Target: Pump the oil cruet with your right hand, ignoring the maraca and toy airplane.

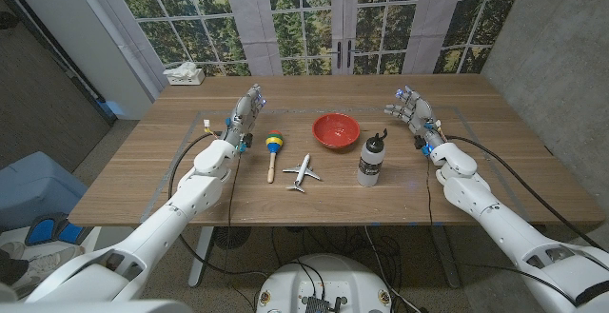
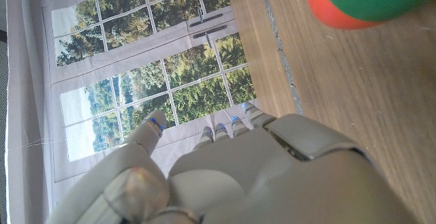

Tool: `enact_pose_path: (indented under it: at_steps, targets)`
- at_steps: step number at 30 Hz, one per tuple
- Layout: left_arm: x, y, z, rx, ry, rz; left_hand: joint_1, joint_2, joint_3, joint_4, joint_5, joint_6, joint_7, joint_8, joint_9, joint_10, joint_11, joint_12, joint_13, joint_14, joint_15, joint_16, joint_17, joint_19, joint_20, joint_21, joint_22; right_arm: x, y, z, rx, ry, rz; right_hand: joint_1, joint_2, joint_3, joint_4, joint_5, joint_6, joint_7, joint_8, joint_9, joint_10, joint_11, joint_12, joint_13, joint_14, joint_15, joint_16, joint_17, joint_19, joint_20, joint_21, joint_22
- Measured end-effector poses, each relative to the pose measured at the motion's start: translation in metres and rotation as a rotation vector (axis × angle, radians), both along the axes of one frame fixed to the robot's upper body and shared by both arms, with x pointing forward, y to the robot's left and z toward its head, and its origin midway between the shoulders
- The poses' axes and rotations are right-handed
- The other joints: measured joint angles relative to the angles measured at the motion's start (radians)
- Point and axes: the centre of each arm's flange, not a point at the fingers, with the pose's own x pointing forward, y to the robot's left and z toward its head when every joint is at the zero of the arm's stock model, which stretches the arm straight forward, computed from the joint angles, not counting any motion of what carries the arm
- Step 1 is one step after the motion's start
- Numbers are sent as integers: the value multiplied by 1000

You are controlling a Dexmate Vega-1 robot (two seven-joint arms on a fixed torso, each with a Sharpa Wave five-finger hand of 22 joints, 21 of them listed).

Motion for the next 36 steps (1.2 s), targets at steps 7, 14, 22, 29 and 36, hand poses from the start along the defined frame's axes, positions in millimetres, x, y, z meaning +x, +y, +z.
enact_pose_path:
  at_steps: [7,14,22,29,36]
  targets:
    - [1,-1,0,6,-1,2,0,0,2,-2,0,0,0,0,0,0,0,0,0,0,0,0,0,0,0,0,0,-1,-3,1,4,-12,-9,-68,-88,-54,7,-24,-54,10,-19,-12,144,-31,8,-5,244,-99,432,267,246,-136,280,176]
    - [3,-2,2,11,-1,5,0,0,2,-2,0,0,0,0,0,0,0,0,0,0,0,0,0,0,0,0,0,-3,-7,3,-22,-6,-46,-84,-148,-67,-1,-24,-132,15,-23,-12,36,-60,-32,-14,264,-102,518,268,282,-158,332,207]
    - [5,-3,3,14,0,6,0,0,2,-2,0,-6,-5,0,0,2,-9,0,0,0,0,0,0,0,0,0,0,-4,-10,1,-43,19,-62,-84,-170,-73,4,-19,-104,48,-9,-9,2,-65,-32,-19,242,-96,542,268,266,-144,332,205]
    - [6,-4,5,17,0,3,0,0,2,-2,0,-5,-5,0,0,2,-9,0,0,0,0,0,0,0,0,0,0,-6,-11,-3,-52,34,-71,-97,-183,-80,2,-15,-47,45,11,-7,12,-48,-21,-19,226,-96,556,268,258,-142,336,191]
    - [6,-5,5,21,-1,2,0,0,6,-6,0,-9,-9,0,0,4,-18,0,0,0,0,0,0,0,0,0,0,-13,-13,-8,-55,39,-80,-97,-183,-80,3,-8,-75,65,-5,-6,2,-51,-21,-23,222,-100,571,268,279,-164,331,154]
